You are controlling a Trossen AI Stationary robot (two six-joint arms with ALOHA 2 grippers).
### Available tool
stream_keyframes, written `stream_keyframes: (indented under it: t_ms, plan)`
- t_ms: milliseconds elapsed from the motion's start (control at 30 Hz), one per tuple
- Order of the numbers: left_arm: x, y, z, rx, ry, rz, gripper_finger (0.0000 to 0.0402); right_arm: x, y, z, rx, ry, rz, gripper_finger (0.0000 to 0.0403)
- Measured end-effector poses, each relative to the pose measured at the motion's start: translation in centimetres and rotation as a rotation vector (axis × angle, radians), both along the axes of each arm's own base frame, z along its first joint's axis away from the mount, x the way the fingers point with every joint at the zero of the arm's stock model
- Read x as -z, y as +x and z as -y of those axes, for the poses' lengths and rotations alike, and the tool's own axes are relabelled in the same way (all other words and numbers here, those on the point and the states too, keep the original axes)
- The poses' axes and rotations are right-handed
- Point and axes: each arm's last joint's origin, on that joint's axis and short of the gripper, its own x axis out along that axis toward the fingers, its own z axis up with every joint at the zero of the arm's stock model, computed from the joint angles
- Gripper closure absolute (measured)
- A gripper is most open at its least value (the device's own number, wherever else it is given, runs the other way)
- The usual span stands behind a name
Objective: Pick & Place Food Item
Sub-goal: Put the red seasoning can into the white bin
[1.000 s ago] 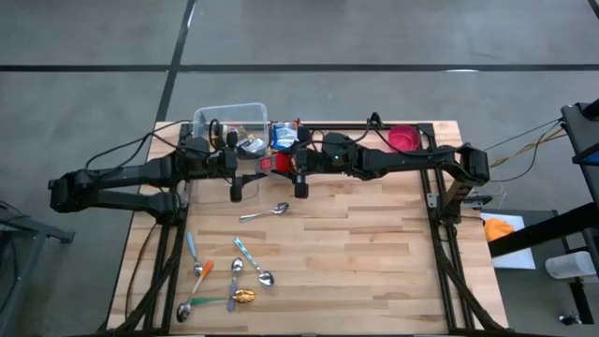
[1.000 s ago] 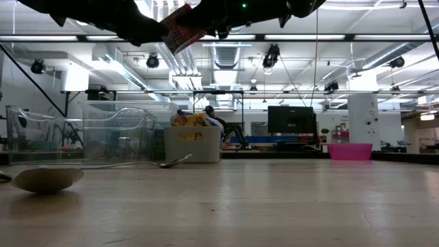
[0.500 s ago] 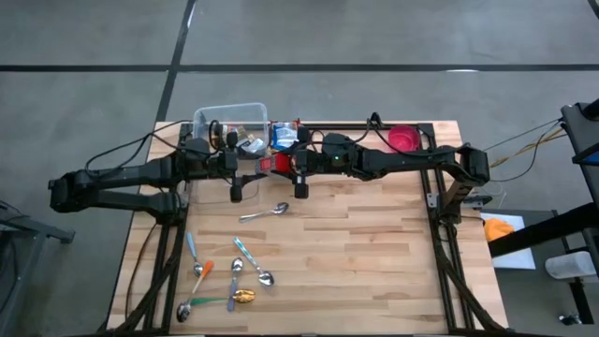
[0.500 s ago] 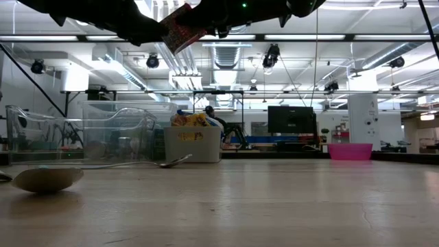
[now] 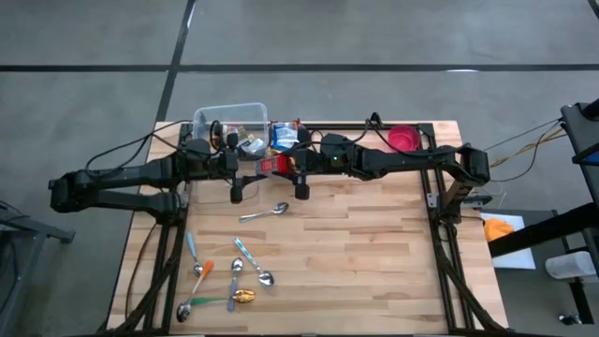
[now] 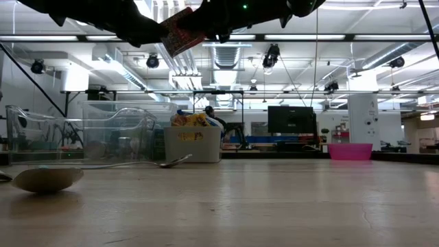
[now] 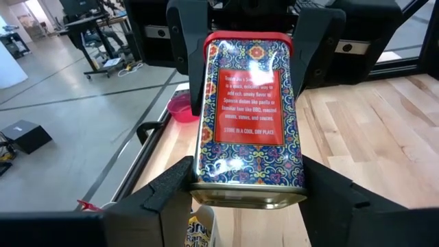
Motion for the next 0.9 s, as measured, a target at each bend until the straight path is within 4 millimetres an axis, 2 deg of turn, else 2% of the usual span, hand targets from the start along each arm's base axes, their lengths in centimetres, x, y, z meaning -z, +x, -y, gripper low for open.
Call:
stream_keyframes:
  t_ms: [167,333,900]
  plan:
    - [-0.03,0.00,-0.01,-0.001,0.002,0.003,0.0175,-0.03,0.01,0.00,-0.003,-0.011,0.003,0.0183]
    - [-0.03,0.00,-0.02,-0.003,0.005,0.002,0.0196,-0.01,0.00,0.00,-0.005,-0.020,0.002,0.0183]
    - [-0.06,0.00,-0.01,-0.002,0.006,0.003,0.0196,-0.04,0.02,-0.05,0.021,-0.026,0.007,0.0183]
